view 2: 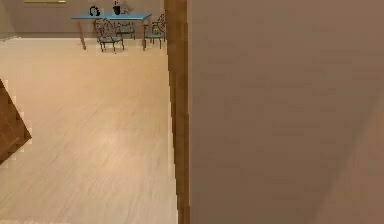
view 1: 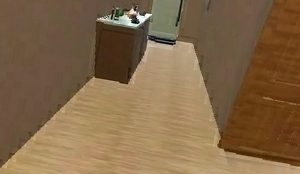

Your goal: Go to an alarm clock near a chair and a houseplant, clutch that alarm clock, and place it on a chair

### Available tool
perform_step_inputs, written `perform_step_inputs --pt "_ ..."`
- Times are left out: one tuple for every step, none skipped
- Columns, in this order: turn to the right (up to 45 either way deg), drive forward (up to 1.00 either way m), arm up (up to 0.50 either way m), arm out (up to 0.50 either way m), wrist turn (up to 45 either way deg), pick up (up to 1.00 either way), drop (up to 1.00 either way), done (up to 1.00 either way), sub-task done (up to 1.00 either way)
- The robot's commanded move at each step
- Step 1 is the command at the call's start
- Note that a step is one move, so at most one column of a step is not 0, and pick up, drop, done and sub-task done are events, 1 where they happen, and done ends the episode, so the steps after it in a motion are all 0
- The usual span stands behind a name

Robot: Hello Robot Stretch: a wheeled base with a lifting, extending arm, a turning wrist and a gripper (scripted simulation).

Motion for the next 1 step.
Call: perform_step_inputs --pt "6.0 0.00 0.00 0.00 0.0 0.00 0.00 0.00 0.00"
